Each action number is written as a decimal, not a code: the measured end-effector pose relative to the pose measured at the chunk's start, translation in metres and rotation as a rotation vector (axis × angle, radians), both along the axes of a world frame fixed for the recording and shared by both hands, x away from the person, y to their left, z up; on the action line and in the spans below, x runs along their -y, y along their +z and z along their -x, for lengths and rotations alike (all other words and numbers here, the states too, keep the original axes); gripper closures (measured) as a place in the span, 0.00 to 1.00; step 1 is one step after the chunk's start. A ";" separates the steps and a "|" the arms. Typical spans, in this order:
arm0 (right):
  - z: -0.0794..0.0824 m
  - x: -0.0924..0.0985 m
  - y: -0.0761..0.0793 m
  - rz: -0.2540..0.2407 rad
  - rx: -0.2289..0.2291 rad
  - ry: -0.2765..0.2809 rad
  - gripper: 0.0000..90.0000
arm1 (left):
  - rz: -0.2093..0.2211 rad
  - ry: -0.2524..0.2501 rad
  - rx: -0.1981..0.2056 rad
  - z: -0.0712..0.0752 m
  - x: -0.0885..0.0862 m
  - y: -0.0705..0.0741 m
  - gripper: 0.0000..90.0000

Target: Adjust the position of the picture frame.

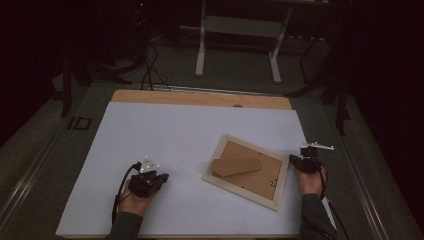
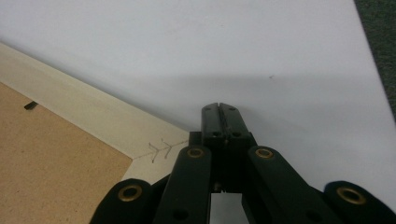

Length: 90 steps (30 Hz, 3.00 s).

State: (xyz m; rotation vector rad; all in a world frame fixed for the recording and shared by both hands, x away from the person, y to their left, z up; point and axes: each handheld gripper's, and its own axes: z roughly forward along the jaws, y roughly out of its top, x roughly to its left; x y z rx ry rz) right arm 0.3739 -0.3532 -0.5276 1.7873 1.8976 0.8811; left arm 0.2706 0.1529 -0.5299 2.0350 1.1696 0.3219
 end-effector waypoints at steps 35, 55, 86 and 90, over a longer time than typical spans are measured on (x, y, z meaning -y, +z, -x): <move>0.006 -0.045 -0.002 -0.031 0.001 0.120 1.00 | -0.069 -0.167 0.035 0.011 0.051 -0.007 0.96; 0.025 -0.064 -0.004 -0.050 0.015 0.198 1.00 | -0.095 -0.170 0.028 0.014 0.046 -0.006 1.00; 0.082 -0.085 -0.001 -0.075 -0.062 0.281 1.00 | -0.061 -0.082 -0.008 0.010 0.032 -0.006 1.00; 0.077 -0.095 -0.001 -0.073 -0.059 0.291 1.00 | -0.054 -0.060 -0.018 0.009 0.027 -0.005 1.00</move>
